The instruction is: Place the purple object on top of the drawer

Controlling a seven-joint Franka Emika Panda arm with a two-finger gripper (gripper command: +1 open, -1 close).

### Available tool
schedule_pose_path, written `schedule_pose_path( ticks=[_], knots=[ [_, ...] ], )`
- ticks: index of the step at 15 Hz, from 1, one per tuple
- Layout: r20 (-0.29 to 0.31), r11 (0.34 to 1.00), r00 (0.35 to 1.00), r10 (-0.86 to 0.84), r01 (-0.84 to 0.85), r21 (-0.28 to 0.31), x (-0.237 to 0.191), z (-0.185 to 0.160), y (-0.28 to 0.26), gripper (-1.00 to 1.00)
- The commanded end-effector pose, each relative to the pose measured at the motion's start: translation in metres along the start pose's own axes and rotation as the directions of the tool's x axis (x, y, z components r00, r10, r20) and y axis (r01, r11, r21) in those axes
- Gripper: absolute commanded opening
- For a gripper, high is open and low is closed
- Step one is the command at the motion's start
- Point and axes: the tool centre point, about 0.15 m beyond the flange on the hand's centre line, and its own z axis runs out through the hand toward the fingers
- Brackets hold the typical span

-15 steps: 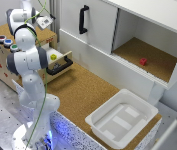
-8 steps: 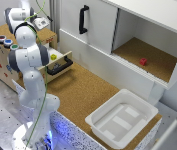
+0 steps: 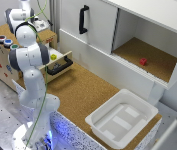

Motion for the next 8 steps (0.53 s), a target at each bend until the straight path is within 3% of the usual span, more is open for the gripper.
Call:
schedule_pose_path(
  ticks=[1, 5, 8],
  knots=[
    [0.031, 1.0, 0.999, 0.004, -0.003, -0.019, -0.023, -0.059, 0.03, 1.0],
    [0.036, 0.984, 0.986, -0.164, 0.166, -0.07, -0.084, -0.057, 0.057, 1.0],
    [0.007, 0.937, 0.938, -0.346, 0.346, -0.04, -0.13, -0.036, 0.063, 1.0]
  ],
)
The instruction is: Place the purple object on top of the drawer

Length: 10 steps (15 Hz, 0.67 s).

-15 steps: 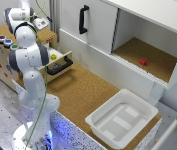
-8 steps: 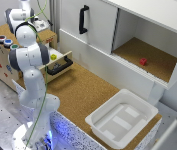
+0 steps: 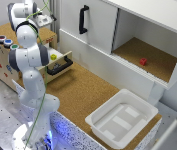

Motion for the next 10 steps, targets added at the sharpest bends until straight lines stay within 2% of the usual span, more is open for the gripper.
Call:
schedule_pose_path(
  ticks=[1, 4, 5, 6, 8, 9, 10],
  knots=[
    [-0.115, 0.961, 0.955, -0.275, 0.277, 0.0, -0.085, 0.033, 0.005, 1.0],
    [-0.13, 0.93, 0.923, -0.363, 0.368, 0.013, -0.102, 0.063, 0.006, 1.0],
    [-0.109, 0.922, 0.917, -0.384, 0.388, 0.016, -0.102, 0.076, 0.004, 1.0],
    [-0.153, 0.916, 0.907, -0.391, 0.401, 0.034, -0.105, 0.088, 0.004, 1.0],
    [-0.149, 0.912, 0.907, -0.393, 0.405, 0.059, -0.105, 0.112, 0.005, 1.0],
    [-0.163, 0.915, 0.908, -0.386, 0.399, 0.056, -0.103, 0.121, 0.007, 1.0],
    [-0.15, 0.926, 0.918, -0.367, 0.376, 0.041, -0.099, 0.13, 0.01, 1.0]
  ],
)
